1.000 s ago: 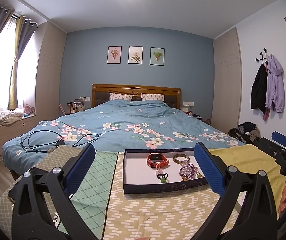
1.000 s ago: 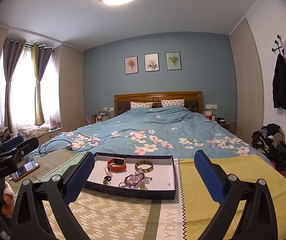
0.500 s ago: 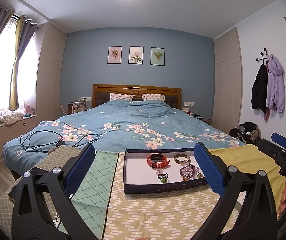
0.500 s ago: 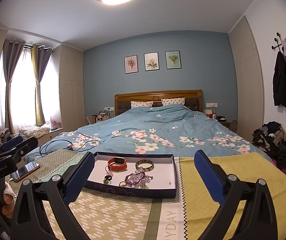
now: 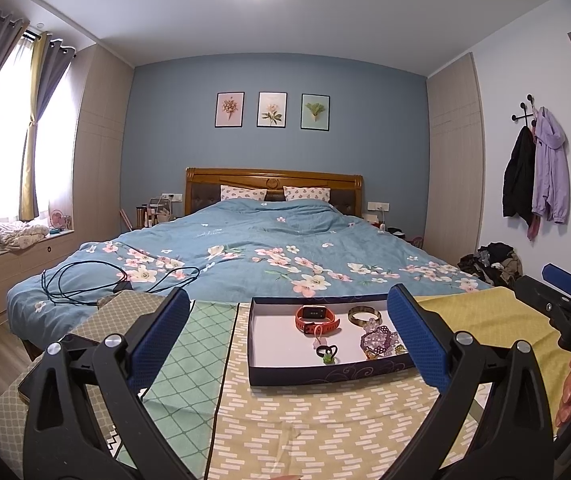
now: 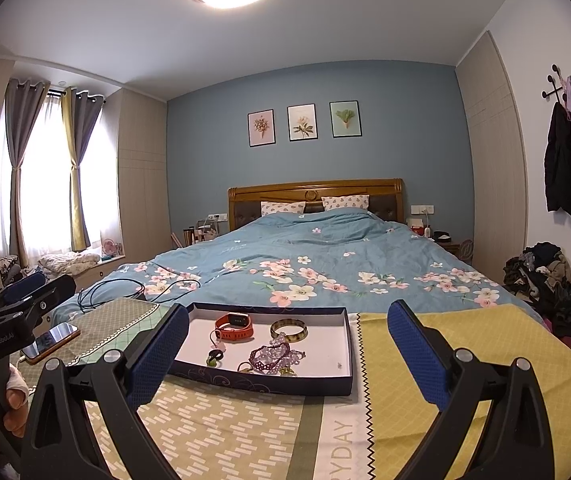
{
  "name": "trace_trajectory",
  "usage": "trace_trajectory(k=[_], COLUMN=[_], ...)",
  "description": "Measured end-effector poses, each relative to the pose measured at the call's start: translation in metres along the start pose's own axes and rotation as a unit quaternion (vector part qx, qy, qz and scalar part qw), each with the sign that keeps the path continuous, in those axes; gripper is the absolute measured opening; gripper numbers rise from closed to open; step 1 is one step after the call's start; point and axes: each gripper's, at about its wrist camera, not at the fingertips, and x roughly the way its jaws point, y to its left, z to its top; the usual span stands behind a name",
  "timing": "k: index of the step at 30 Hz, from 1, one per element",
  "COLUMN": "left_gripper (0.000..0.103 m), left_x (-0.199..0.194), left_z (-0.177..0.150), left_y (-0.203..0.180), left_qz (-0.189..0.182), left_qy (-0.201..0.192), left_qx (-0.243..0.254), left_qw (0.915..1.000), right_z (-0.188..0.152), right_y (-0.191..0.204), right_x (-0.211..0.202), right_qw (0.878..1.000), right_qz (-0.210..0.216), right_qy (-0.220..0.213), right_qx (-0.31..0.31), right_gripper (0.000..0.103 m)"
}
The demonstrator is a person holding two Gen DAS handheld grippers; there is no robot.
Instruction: Organize jewelry
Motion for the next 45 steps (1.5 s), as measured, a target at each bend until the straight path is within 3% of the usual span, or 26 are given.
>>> trace_trajectory(k=[38, 45], left_gripper=[0.097, 0.097], left_x=[-0.0003, 0.0056], left_z=[-0.0031, -0.0077], left_y=[0.0012, 0.0037], left_qz=[0.004, 0.005], left_qy=[0.002, 0.018], left_qx=[0.001, 0.010], left_qw=[1.0000, 0.9998], right_z=[-0.0043, -0.0053], right_y=[-0.0035, -0.0086], right_x=[0.0037, 0.0065], right_qw=[1.000, 1.000], right_qz=[0.000, 0.000], right_qy=[0.005, 0.016], right_qx=[0.005, 0.003], right_gripper=[0.096, 0.096])
